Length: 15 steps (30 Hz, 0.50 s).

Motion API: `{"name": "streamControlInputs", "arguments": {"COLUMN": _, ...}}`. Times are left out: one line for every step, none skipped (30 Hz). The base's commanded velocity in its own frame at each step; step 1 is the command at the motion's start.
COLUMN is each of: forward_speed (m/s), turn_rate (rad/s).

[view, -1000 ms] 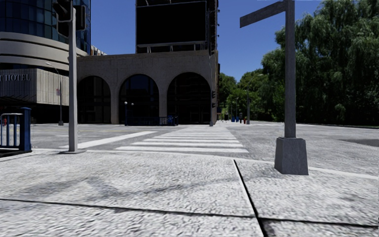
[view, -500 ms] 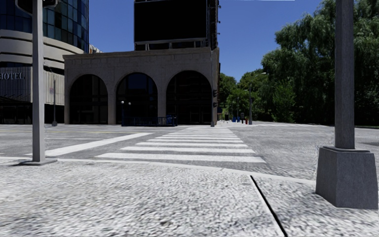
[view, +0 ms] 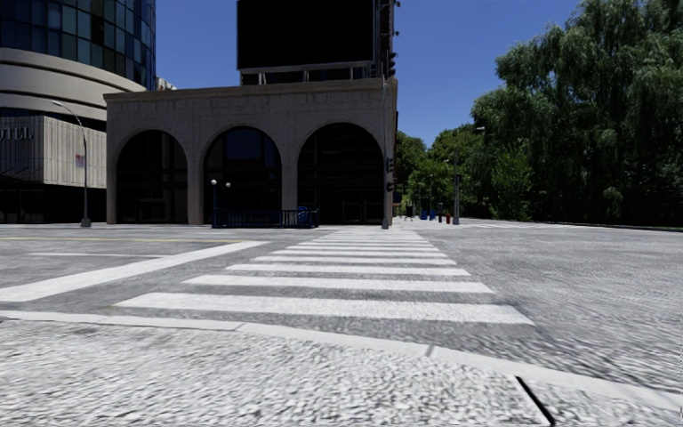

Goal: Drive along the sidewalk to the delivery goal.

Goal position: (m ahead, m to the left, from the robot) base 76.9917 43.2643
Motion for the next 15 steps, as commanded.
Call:
{"name": "streamControlInputs", "arguments": {"forward_speed": 2.00, "turn_rate": 0.00}}
{"name": "streamControlInputs", "arguments": {"forward_speed": 2.00, "turn_rate": 0.00}}
{"name": "streamControlInputs", "arguments": {"forward_speed": 2.00, "turn_rate": 0.00}}
{"name": "streamControlInputs", "arguments": {"forward_speed": 2.00, "turn_rate": 0.00}}
{"name": "streamControlInputs", "arguments": {"forward_speed": 2.00, "turn_rate": 0.00}}
{"name": "streamControlInputs", "arguments": {"forward_speed": 2.00, "turn_rate": 0.00}}
{"name": "streamControlInputs", "arguments": {"forward_speed": 2.00, "turn_rate": 0.00}}
{"name": "streamControlInputs", "arguments": {"forward_speed": 2.00, "turn_rate": 0.00}}
{"name": "streamControlInputs", "arguments": {"forward_speed": 2.00, "turn_rate": 0.00}}
{"name": "streamControlInputs", "arguments": {"forward_speed": 2.00, "turn_rate": 0.00}}
{"name": "streamControlInputs", "arguments": {"forward_speed": 2.00, "turn_rate": 0.00}}
{"name": "streamControlInputs", "arguments": {"forward_speed": 2.00, "turn_rate": 0.00}}
{"name": "streamControlInputs", "arguments": {"forward_speed": 2.00, "turn_rate": 0.00}}
{"name": "streamControlInputs", "arguments": {"forward_speed": 2.00, "turn_rate": 0.00}}
{"name": "streamControlInputs", "arguments": {"forward_speed": 2.00, "turn_rate": 0.00}}
